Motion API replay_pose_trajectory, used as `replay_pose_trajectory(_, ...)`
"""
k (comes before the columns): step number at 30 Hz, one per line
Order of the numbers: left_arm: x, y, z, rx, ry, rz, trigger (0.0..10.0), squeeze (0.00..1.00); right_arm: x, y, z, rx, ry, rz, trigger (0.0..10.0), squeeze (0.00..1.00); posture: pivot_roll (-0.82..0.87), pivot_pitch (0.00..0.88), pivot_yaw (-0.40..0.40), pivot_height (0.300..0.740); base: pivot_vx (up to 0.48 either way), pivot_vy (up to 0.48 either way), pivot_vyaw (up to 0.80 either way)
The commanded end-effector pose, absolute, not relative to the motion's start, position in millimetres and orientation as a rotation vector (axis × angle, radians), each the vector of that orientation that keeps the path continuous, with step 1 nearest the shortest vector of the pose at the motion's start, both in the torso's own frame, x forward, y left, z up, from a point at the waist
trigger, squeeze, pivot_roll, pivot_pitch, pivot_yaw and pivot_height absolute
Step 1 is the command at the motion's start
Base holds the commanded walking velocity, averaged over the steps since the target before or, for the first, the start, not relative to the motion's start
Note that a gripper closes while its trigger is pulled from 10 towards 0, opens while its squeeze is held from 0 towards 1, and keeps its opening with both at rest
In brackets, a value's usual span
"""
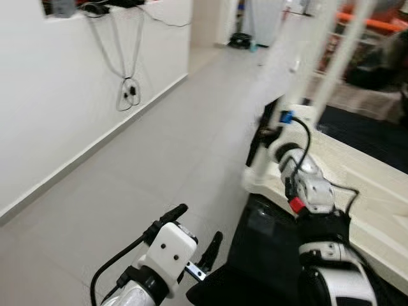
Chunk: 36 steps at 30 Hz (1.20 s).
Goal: Building children table
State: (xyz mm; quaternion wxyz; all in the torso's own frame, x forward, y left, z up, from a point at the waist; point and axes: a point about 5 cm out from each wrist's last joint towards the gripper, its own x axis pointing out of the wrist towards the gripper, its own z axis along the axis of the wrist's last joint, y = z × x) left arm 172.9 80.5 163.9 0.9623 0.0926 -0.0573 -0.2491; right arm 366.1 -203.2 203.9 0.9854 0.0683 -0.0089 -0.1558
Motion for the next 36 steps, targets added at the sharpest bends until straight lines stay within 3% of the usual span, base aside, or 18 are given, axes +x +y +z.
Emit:
replay_pose_trajectory(1, 173, 80, 164, 0.19, -0.118, -0.512, 10.0, 0.0, 357, -223, 192, 0.17, 0.044, -0.467, 0.0, 0.0, 0.14, 0.053, -0.121, 0.74, 0.0, 0.0, 0.0)
replay_pose_trajectory(6, 173, 80, 164, 0.191, -0.12, -0.512, 10.0, 0.0, 346, -200, 184, 0.215, 0.067, -0.505, 0.0, 0.0, 0.14, 0.054, -0.124, 0.74, 0.0, 0.0, 0.0)
replay_pose_trajectory(7, 173, 80, 164, 0.192, -0.121, -0.511, 10.0, 0.0, 346, -185, 183, 0.261, 0.062, -0.468, 3.1, 0.0, 0.14, 0.054, -0.122, 0.74, 0.0, 0.0, 0.0)
replay_pose_trajectory(8, 173, 80, 164, 0.192, -0.121, -0.511, 10.0, 0.0, 348, -172, 186, 0.29, 0.029, -0.404, 10.0, 0.0, 0.14, 0.054, -0.122, 0.74, 0.0, 0.0, 0.0)
replay_pose_trajectory(12, 173, 80, 164, 0.191, -0.12, -0.511, 10.0, 0.0, 351, -164, 189, 0.306, 0.002, -0.372, 10.0, 0.0, 0.14, 0.054, -0.123, 0.74, 0.0, 0.0, 0.0)
replay_pose_trajectory(13, 173, 80, 164, 0.191, -0.121, -0.511, 10.0, 0.0, 353, -159, 195, 0.305, -0.046, -0.335, 10.0, 1.0, 0.14, 0.056, -0.119, 0.74, 0.0, 0.0, 0.0)
replay_pose_trajectory(14, 173, 80, 164, 0.19, -0.12, -0.512, 10.0, 0.0, 356, -161, 204, 0.282, -0.101, -0.331, 10.0, 1.0, 0.14, 0.055, -0.122, 0.74, 0.0, 0.0, 0.0)
replay_pose_trajectory(15, 173, 80, 164, 0.189, -0.119, -0.513, 10.0, 0.0, 361, -166, 214, 0.261, -0.157, -0.308, 10.0, 0.0, 0.13, 0.055, -0.122, 0.74, 0.0, 0.0, 0.0)
replay_pose_trajectory(20, 173, 79, 163, 0.188, -0.118, -0.515, 10.0, 0.0, 368, -177, 225, 0.248, -0.227, -0.21, 10.0, 0.0, 0.13, 0.047, -0.12, 0.74, 0.0, 0.0, 0.0)
replay_pose_trajectory(24, 174, 79, 163, 0.186, -0.12, -0.514, 10.0, 0.0, 378, -196, 231, 0.335, -0.224, 0.128, 10.0, 0.0, 0.13, 0.046, -0.119, 0.74, 0.0, 0.0, 0.0)
replay_pose_trajectory(25, 175, 79, 164, 0.186, -0.124, -0.511, 10.0, 0.0, 375, -191, 227, 0.362, -0.145, 0.375, 10.0, 0.0, 0.13, 0.055, -0.11, 0.74, 0.0, 0.0, 0.0)
replay_pose_trajectory(29, 175, 79, 165, 0.186, -0.126, -0.509, 10.0, 0.0, 371, -187, 225, 0.364, -0.116, 0.487, 10.0, 0.0, 0.13, 0.055, -0.11, 0.74, 0.0, 0.0, 0.0)
replay_pose_trajectory(30, 176, 79, 165, 0.187, -0.127, -0.508, 10.0, 0.0, 362, -181, 223, 0.383, -0.085, 0.648, 10.0, 0.0, 0.13, 0.058, -0.113, 0.74, 0.0, 0.0, 0.0)
replay_pose_trajectory(31, 176, 79, 165, 0.187, -0.127, -0.508, 10.0, 0.0, 362, -181, 223, 0.383, -0.085, 0.648, 10.0, 0.0, 0.13, 0.058, -0.113, 0.74, 0.0, 0.0, 0.0)
replay_pose_trajectory(33, 177, 80, 165, 0.188, -0.127, -0.508, 10.0, 0.0, 341, -165, 215, 0.309, -0.012, 0.947, 10.0, 0.0, 0.13, 0.067, -0.113, 0.74, 0.0, 0.0, 0.0)
replay_pose_trajectory(35, 177, 80, 165, 0.188, -0.127, -0.508, 10.0, 0.0, 341, -165, 215, 0.309, -0.012, 0.947, 10.0, 0.0, 0.13, 0.067, -0.113, 0.74, 0.0, 0.0, 0.0)
replay_pose_trajectory(36, 176, 80, 165, 0.191, -0.127, -0.508, 10.0, 0.0, 334, -158, 209, 0.268, 0.024, 1.051, 10.0, 0.0, 0.14, 0.059, -0.118, 0.74, 0.0, 0.0, 0.0)
